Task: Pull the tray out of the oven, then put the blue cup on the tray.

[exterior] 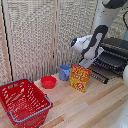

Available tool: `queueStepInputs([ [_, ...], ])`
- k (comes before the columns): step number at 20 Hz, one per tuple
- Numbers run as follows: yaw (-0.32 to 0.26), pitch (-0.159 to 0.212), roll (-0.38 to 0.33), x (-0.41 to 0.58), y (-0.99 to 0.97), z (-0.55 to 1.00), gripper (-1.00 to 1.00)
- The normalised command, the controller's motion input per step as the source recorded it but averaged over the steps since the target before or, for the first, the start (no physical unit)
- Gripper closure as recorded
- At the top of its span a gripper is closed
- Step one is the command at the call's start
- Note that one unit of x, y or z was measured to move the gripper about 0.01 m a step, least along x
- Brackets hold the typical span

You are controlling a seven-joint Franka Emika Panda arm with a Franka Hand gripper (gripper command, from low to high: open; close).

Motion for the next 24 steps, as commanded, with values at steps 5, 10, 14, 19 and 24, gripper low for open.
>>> queueStepInputs([
  [5,-0.037,-0.073,-0.007,0.150,0.01,0.52,-1.00],
  [10,-0.030,-0.016,0.057,0.200,0.07,0.56,-1.00],
  [14,-0.093,-0.049,0.174,0.323,0.07,0.49,-1.00],
  [19,-0.103,-0.115,0.183,0.358,0.21,0.25,-1.00],
  [24,-0.108,-0.110,0.257,0.319,0.33,0.10,-1.00],
])
